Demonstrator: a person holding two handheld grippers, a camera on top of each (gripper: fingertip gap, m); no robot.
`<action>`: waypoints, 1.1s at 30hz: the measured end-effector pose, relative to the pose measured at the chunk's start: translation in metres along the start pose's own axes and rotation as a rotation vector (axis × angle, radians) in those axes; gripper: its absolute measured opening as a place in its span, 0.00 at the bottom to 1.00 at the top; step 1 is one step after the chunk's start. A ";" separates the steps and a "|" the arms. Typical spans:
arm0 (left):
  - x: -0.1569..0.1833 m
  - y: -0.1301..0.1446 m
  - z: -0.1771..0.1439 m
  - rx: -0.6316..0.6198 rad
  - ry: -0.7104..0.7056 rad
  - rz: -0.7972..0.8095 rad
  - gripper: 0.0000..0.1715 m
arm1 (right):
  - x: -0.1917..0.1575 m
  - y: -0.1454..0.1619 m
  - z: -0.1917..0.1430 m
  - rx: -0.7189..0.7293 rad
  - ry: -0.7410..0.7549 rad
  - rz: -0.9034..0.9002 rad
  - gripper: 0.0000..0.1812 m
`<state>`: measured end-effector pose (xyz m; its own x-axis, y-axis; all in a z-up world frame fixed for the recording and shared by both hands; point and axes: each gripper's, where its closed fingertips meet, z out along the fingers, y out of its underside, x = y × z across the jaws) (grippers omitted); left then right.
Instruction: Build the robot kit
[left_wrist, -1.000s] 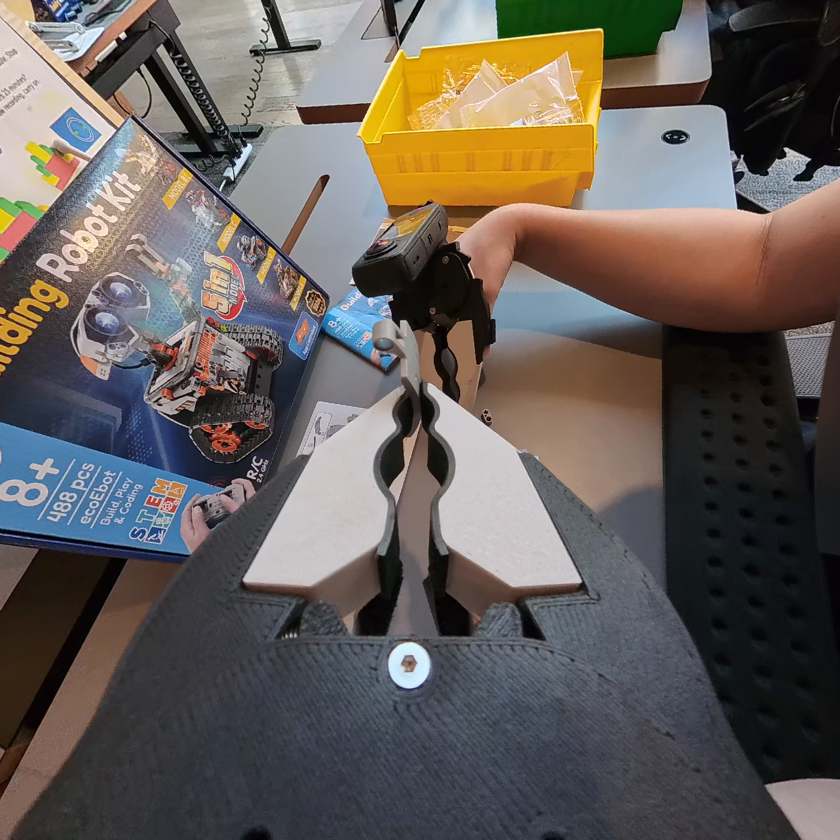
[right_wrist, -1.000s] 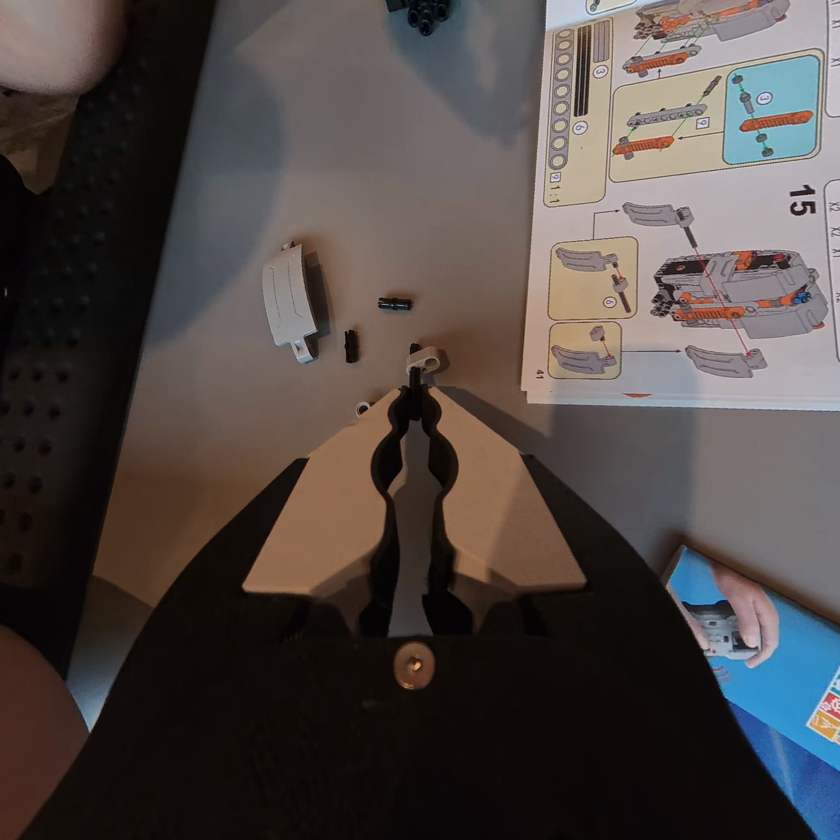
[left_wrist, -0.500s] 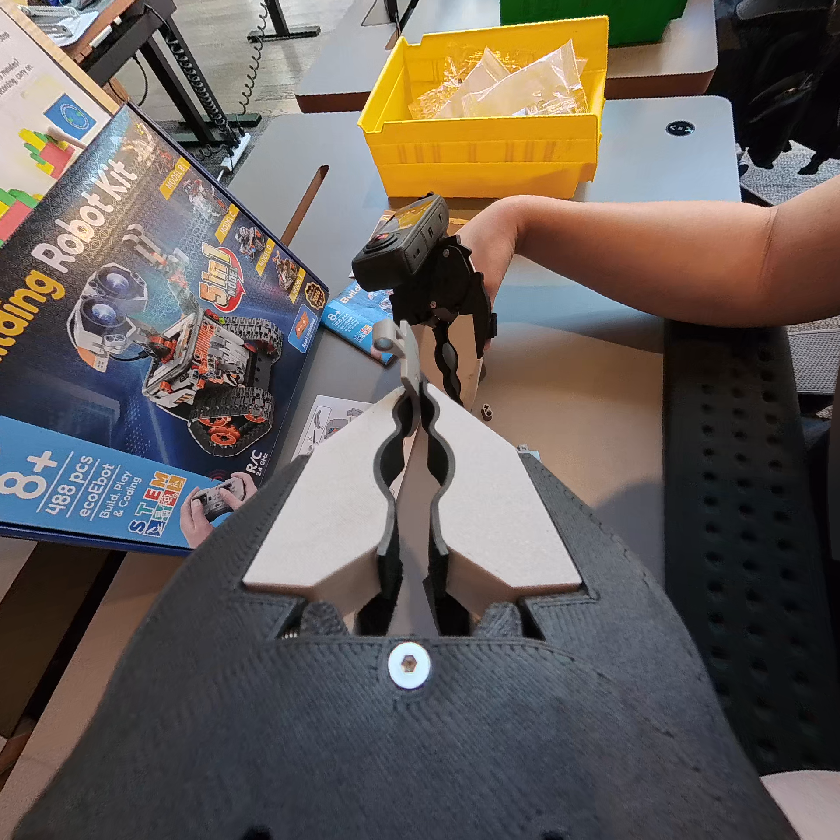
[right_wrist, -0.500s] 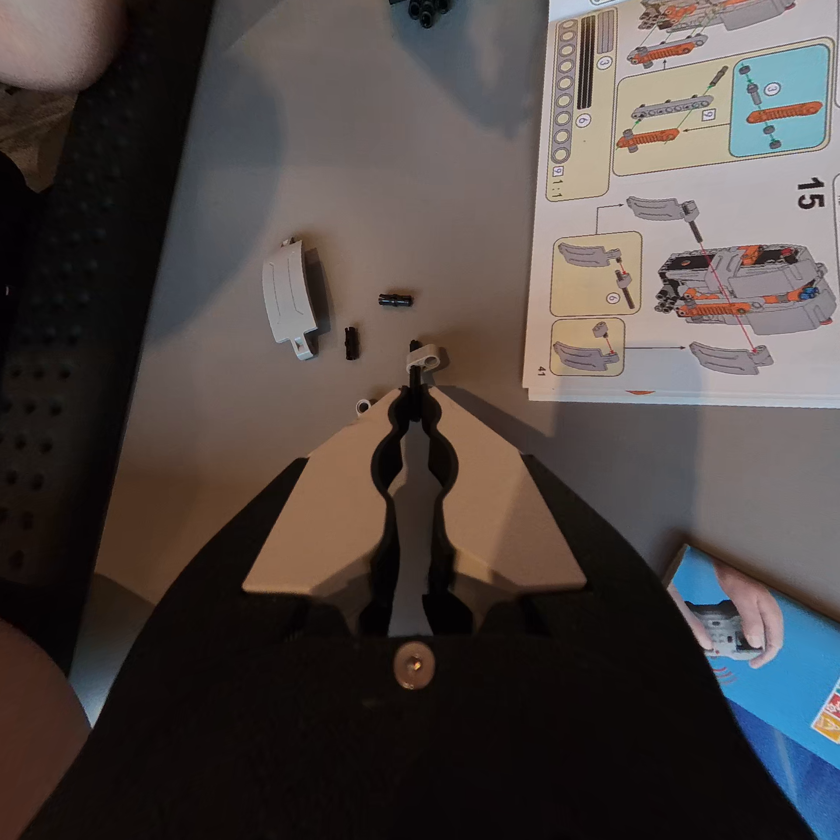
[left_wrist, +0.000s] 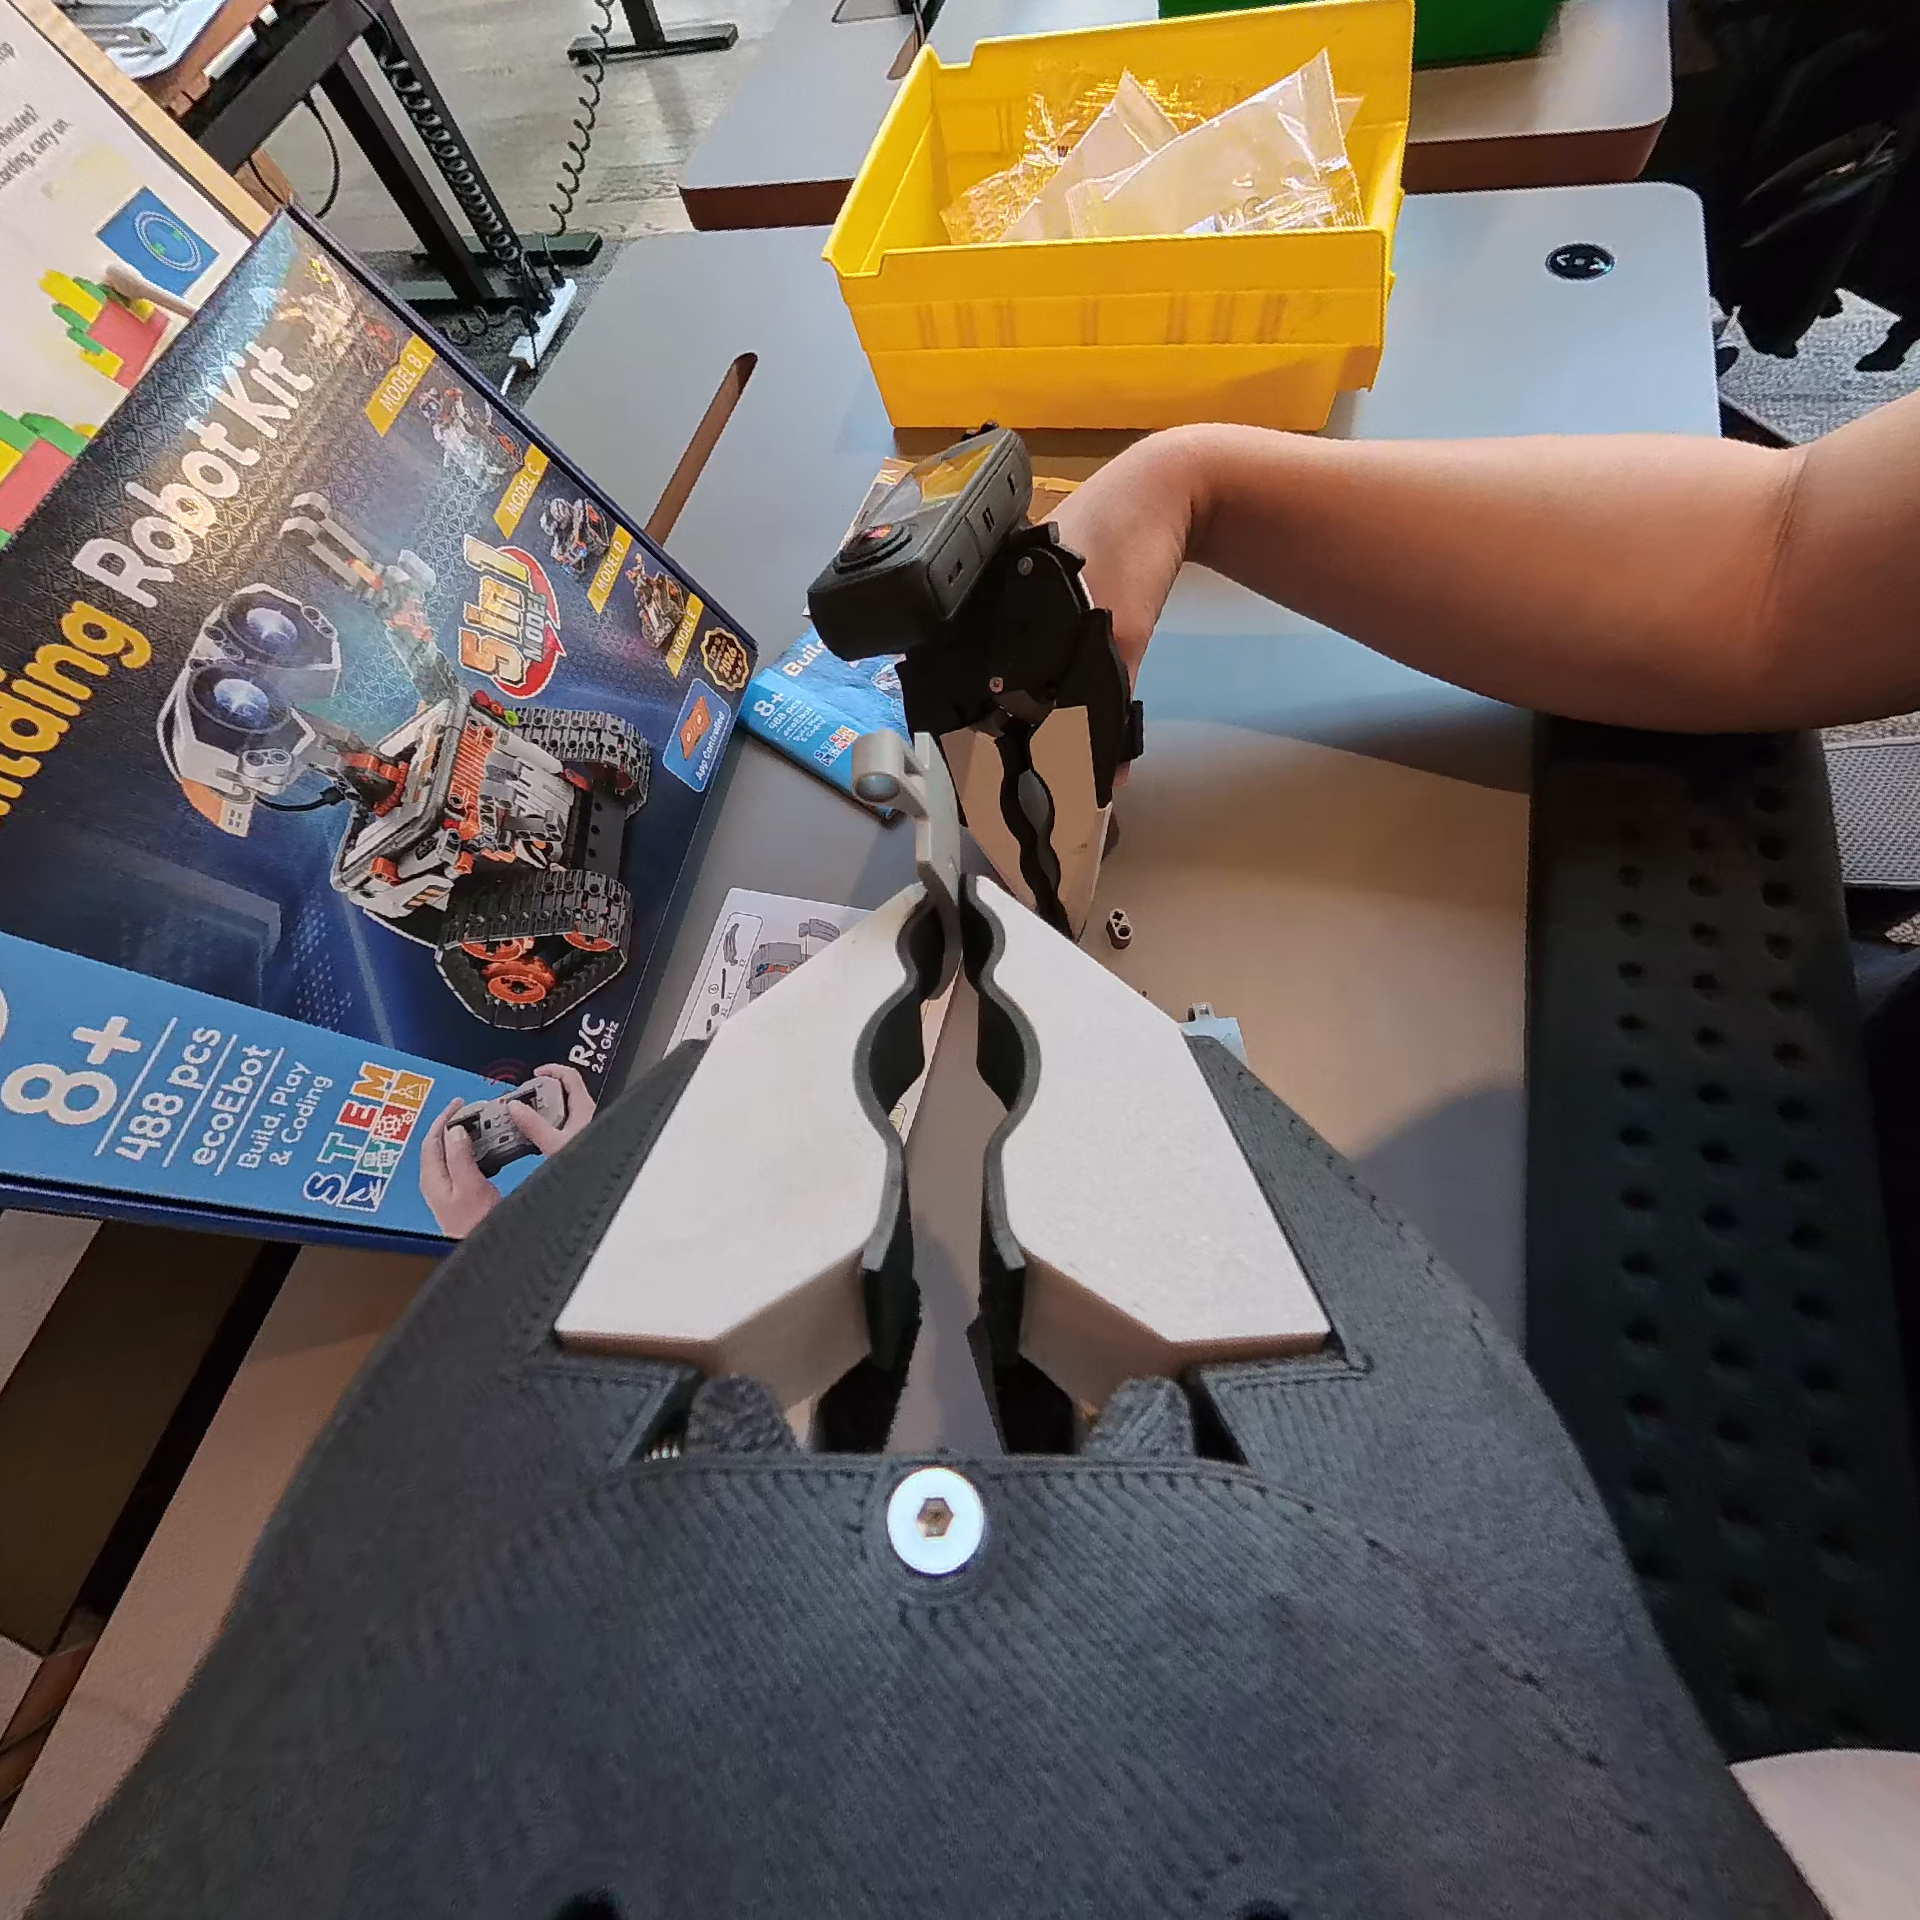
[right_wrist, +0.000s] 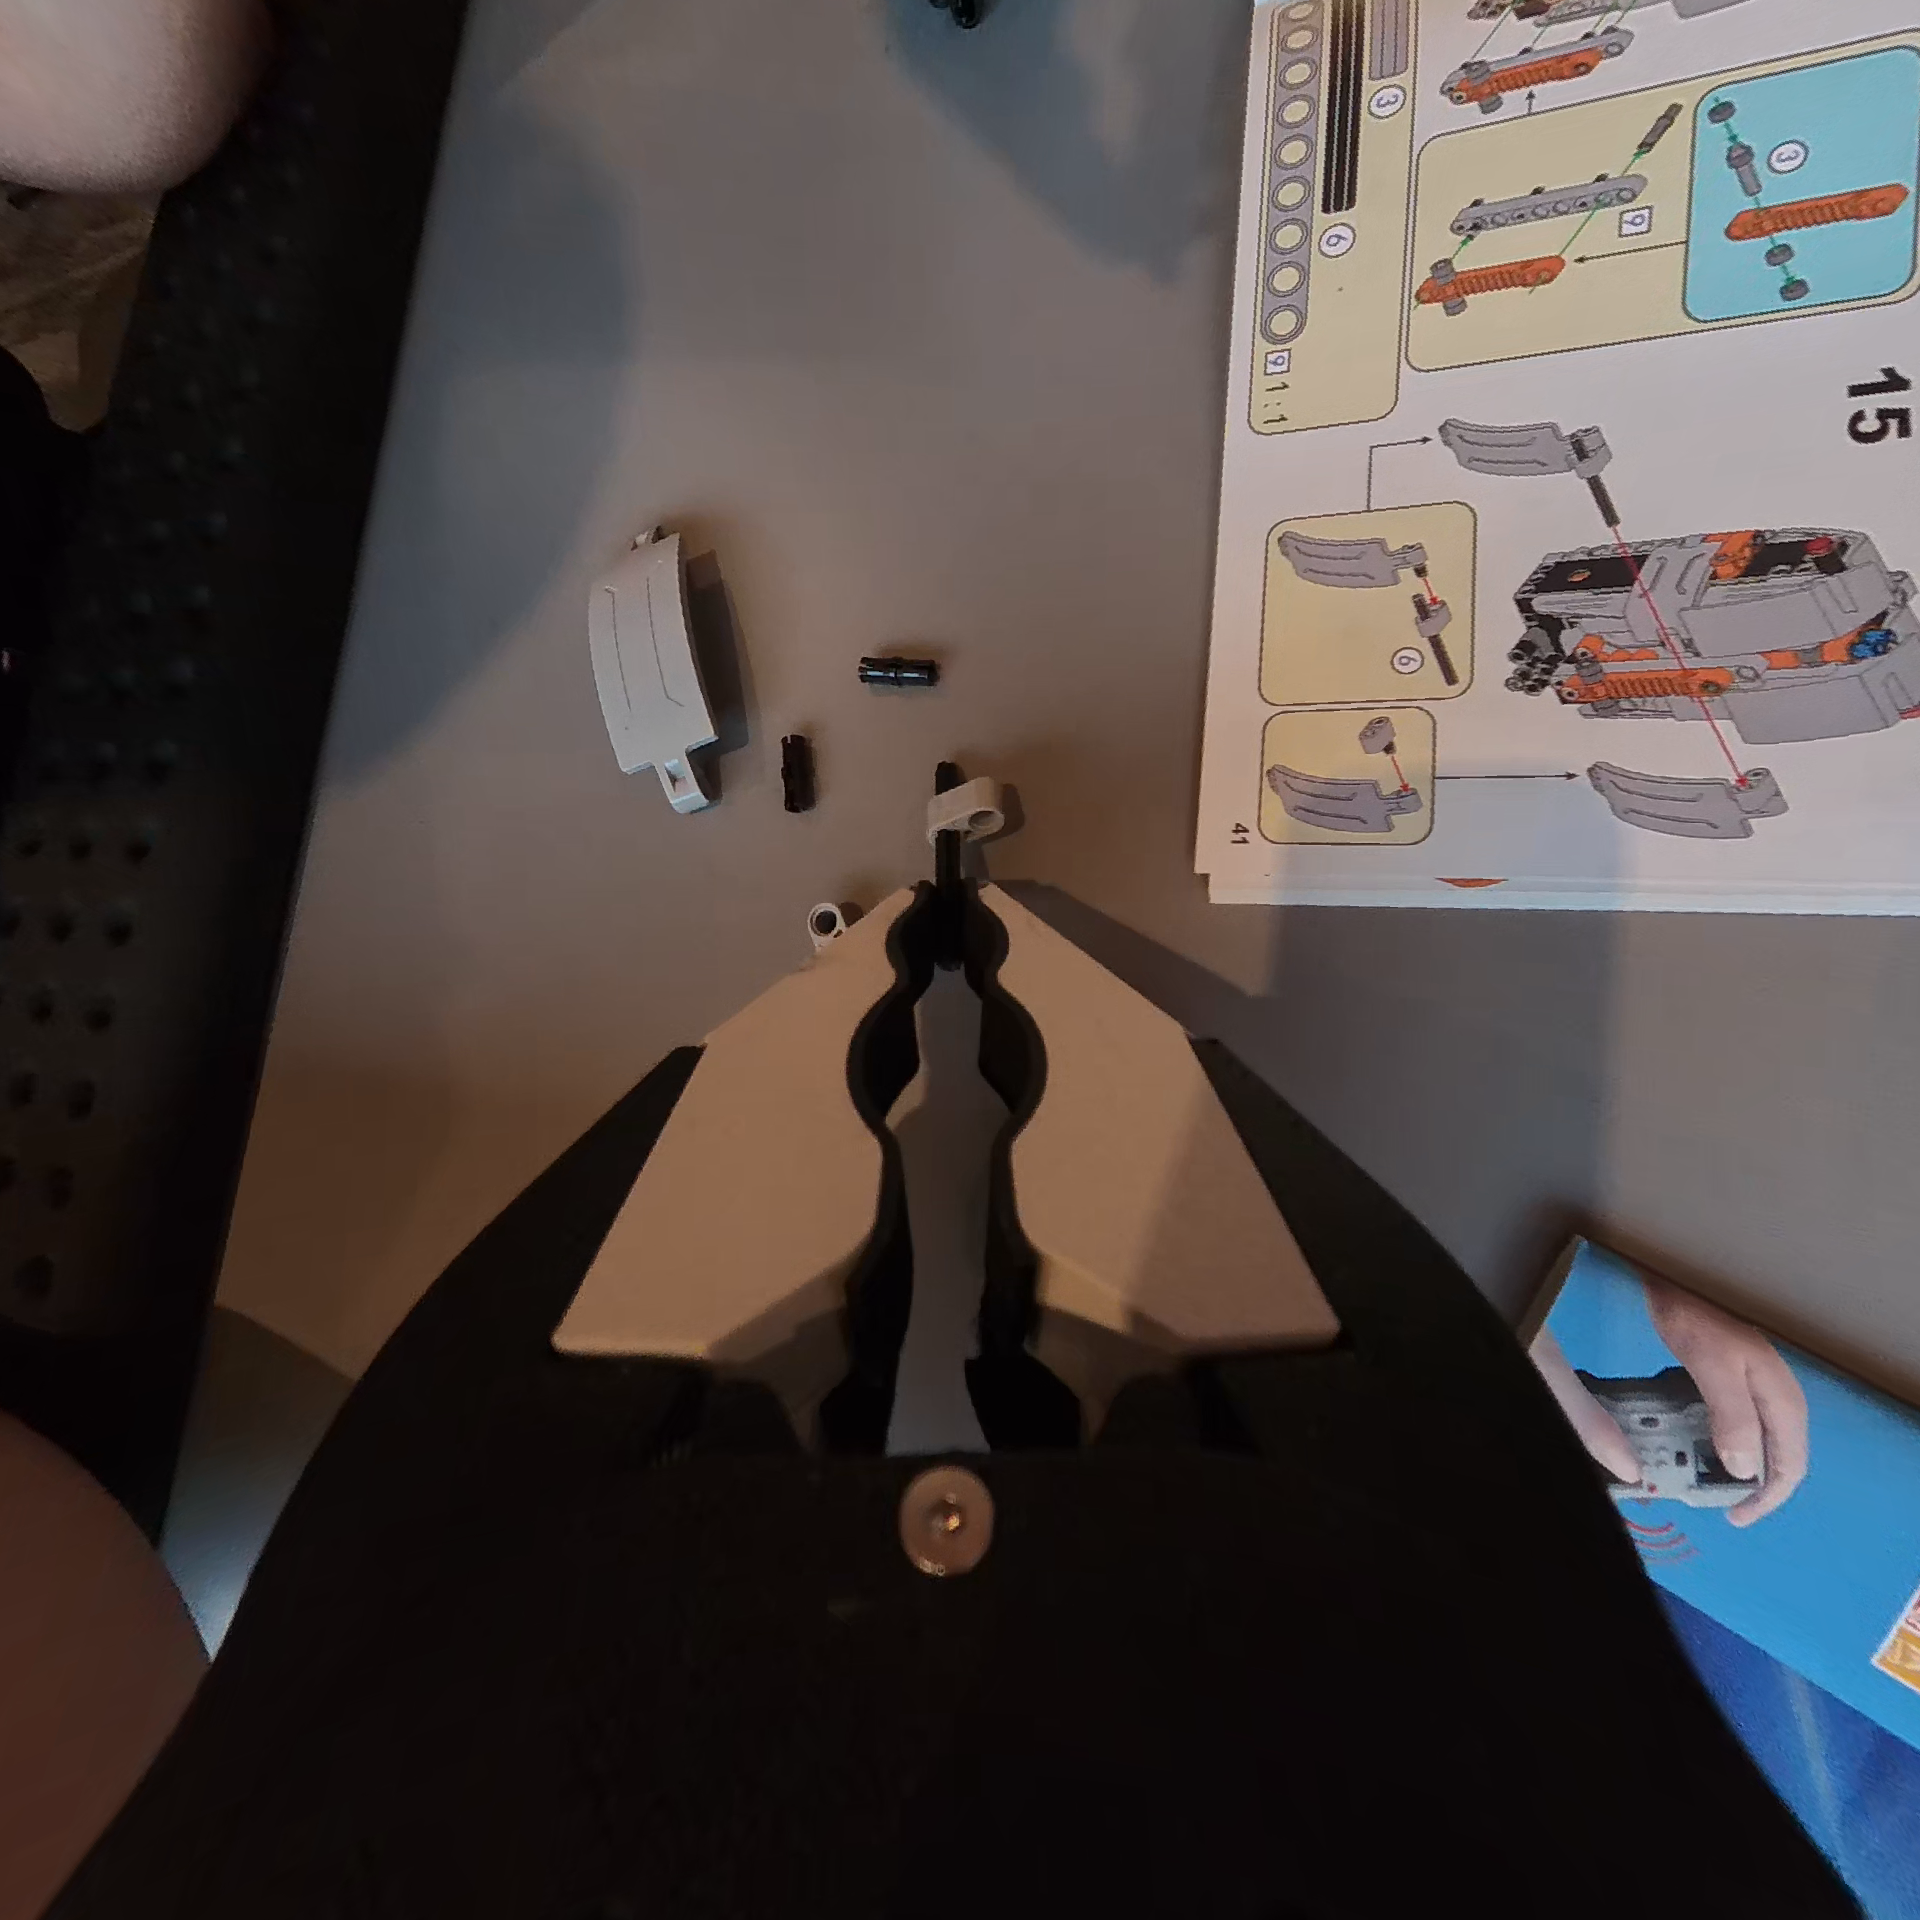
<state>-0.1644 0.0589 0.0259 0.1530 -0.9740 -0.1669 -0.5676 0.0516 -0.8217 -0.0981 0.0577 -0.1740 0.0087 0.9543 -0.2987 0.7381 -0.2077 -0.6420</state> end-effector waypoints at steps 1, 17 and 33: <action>0.000 0.000 0.000 0.001 -0.001 0.002 0.00 | 0.000 0.000 0.000 0.000 0.001 0.000 0.01; -0.002 0.002 0.002 -0.009 -0.004 -0.006 0.00 | 0.004 -0.007 -0.013 0.031 0.059 -0.010 0.06; 0.003 0.009 0.015 -0.058 0.014 0.041 0.00 | -0.046 -0.187 -0.118 0.844 0.132 -0.131 0.15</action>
<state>-0.1566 0.0599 0.0099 0.1172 -0.9745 -0.1916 -0.6195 0.0790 -0.7810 -0.1571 0.0778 0.0435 0.0755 0.9879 -0.1352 -0.0093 -0.1349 -0.9908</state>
